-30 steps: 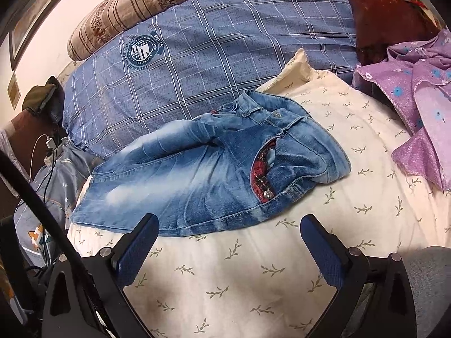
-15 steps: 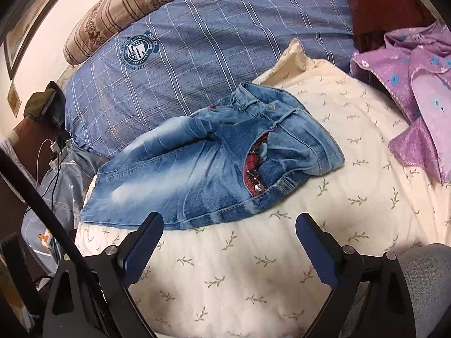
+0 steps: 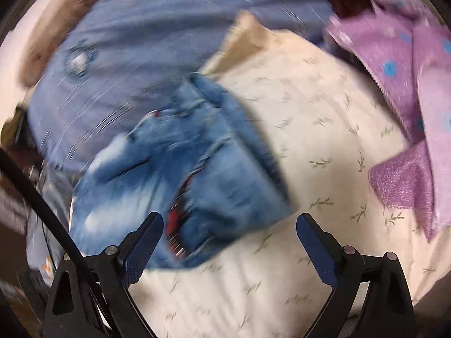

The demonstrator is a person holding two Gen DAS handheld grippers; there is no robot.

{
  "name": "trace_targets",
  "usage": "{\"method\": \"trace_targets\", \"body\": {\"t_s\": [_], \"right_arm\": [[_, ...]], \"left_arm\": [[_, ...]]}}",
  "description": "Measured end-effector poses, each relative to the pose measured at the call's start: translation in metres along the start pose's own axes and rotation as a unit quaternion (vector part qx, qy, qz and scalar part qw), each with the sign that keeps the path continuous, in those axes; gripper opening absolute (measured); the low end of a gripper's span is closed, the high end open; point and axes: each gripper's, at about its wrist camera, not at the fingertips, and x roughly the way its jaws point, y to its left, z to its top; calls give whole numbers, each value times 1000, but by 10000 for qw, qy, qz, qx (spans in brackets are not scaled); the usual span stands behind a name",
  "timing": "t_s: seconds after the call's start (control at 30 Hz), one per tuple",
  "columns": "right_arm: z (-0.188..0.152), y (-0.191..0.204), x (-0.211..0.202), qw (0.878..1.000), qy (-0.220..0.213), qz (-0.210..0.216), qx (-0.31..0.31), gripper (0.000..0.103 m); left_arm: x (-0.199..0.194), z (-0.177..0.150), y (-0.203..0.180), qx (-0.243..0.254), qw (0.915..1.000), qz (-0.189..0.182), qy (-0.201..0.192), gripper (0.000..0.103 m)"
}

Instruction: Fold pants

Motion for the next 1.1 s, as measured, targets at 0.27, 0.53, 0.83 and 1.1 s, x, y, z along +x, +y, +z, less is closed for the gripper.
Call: {"method": "trace_targets", "body": {"t_s": [0.27,0.53,0.83,1.1], "right_arm": [[8,-26,45,9974,421,198,554,84],[3,-30,51,9960,569,261,641,34],[-9,-22,-1,9972,132,472,563,25],[-39,-10,5,9950,709,-693,124,43]], "left_arm": [[51,38,11,-539,9976,-408,171,87],[75,65,12,-682,9962,549,19,16],[57,51,6,-291,9984,485,-95,6],[70,37,14,30,9970,726,262,16]]}}
